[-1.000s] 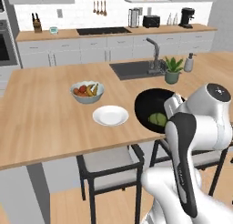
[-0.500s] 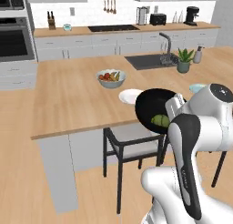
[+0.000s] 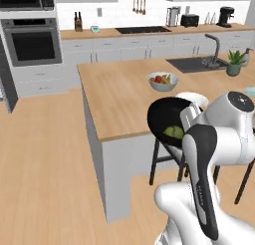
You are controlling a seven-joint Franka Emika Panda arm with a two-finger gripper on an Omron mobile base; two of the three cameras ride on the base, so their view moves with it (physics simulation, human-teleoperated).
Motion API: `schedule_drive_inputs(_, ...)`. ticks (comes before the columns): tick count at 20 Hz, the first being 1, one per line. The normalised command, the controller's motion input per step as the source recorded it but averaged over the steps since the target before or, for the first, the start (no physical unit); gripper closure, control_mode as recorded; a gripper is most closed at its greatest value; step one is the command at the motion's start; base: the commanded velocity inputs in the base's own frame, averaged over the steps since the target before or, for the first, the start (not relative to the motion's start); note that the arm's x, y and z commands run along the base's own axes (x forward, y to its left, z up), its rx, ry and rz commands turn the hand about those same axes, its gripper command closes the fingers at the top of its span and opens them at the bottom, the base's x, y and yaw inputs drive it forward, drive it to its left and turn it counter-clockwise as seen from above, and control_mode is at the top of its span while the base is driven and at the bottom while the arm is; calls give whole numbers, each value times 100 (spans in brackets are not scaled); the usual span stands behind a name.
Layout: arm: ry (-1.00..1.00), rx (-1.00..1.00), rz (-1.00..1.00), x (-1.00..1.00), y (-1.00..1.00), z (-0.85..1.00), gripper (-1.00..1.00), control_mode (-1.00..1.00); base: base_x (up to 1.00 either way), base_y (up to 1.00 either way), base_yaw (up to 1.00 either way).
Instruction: Pick the chicken drumstick and lime from their plates and place them in the bowl. Then put the bowl in the fridge.
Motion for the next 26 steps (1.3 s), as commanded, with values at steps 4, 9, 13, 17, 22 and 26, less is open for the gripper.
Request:
schedule_drive_inputs(4,0,0,0,0,0,0,100,100,3,100,0)
schedule_drive_inputs(9,0,0,0,0,0,0,100,100,5,100,3)
schedule_drive_inputs(13,0,0,0,0,0,0,100,100,0,100,17)
schedule_drive_inputs(17,0,0,0,0,0,0,100,100,0,100,20)
schedule_drive_inputs(22,0,0,0,0,0,0,100,100,64,100,6)
schedule_drive_inputs(26,0,0,0,0,0,0,100,100,100,100,0)
